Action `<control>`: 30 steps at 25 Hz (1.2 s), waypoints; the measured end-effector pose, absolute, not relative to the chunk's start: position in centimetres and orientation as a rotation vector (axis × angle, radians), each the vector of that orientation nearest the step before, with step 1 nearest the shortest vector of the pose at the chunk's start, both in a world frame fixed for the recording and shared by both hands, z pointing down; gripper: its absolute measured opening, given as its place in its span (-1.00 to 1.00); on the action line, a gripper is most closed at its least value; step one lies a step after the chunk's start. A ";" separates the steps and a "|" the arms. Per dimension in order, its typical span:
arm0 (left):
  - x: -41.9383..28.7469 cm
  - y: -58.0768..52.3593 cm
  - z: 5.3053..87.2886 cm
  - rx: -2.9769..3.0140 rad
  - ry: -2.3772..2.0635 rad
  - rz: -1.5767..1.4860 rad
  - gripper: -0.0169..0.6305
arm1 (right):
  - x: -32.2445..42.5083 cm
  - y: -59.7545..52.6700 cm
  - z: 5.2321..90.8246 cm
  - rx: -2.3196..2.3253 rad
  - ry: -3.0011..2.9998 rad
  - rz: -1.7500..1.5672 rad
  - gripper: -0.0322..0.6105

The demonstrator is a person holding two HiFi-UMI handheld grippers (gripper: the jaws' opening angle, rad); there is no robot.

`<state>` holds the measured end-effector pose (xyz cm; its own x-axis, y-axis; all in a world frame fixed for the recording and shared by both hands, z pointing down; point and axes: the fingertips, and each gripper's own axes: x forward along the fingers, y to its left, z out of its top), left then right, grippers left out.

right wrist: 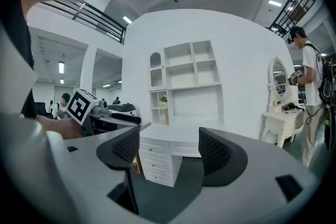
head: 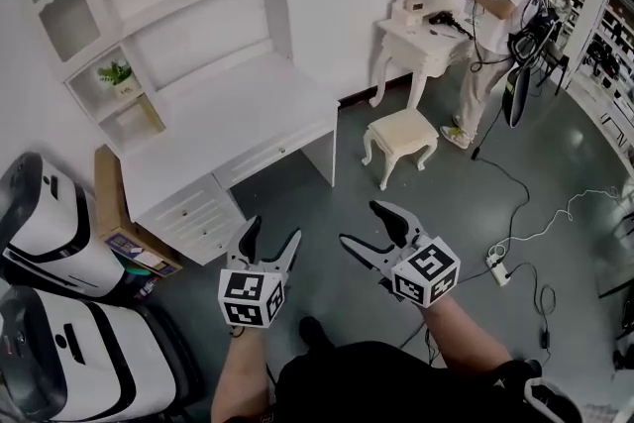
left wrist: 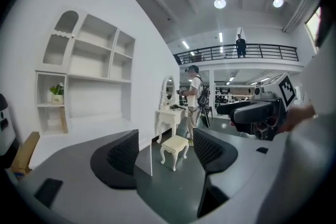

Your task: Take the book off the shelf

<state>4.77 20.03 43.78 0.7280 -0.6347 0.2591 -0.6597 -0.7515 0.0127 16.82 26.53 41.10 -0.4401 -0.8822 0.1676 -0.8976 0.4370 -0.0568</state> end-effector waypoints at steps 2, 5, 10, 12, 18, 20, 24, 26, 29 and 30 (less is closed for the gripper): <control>3.3 17.4 43.8 2.807 -1.073 0.353 0.01 | 15.2 23.8 41.3 1.565 -2.571 0.220 0.19; 1.2 13.9 43.9 2.791 -1.082 0.351 0.01 | 13.0 20.3 41.4 1.534 -2.576 0.235 0.19; -1.5 9.8 44.0 2.780 -1.085 0.357 0.01 | 10.2 16.2 41.0 1.520 -2.578 0.221 0.19; -2.2 8.6 44.0 2.786 -1.088 0.361 0.01 | 9.7 15.0 40.9 1.529 -2.576 0.214 0.19; -2.9 5.5 43.8 2.786 -1.101 0.354 0.01 | 9.5 12.1 41.2 1.539 -2.570 0.220 0.19; -2.8 4.4 44.1 2.777 -1.099 0.358 0.01 | 9.9 11.0 41.5 1.546 -2.570 0.229 0.19; -2.4 2.2 44.6 2.762 -1.113 0.374 0.01 | 11.2 8.4 42.2 1.554 -2.576 0.259 0.19; -2.2 0.5 44.8 2.748 -1.134 0.378 0.01 | 11.7 6.7 42.3 1.540 -2.587 0.263 0.19; -0.9 -2.5 45.1 2.729 -1.156 0.378 0.01 | 13.1 3.6 42.6 1.519 -2.602 0.263 0.19; -0.4 -3.6 45.3 2.723 -1.158 0.381 0.01 | 13.7 2.4 42.7 1.515 -2.605 0.270 0.19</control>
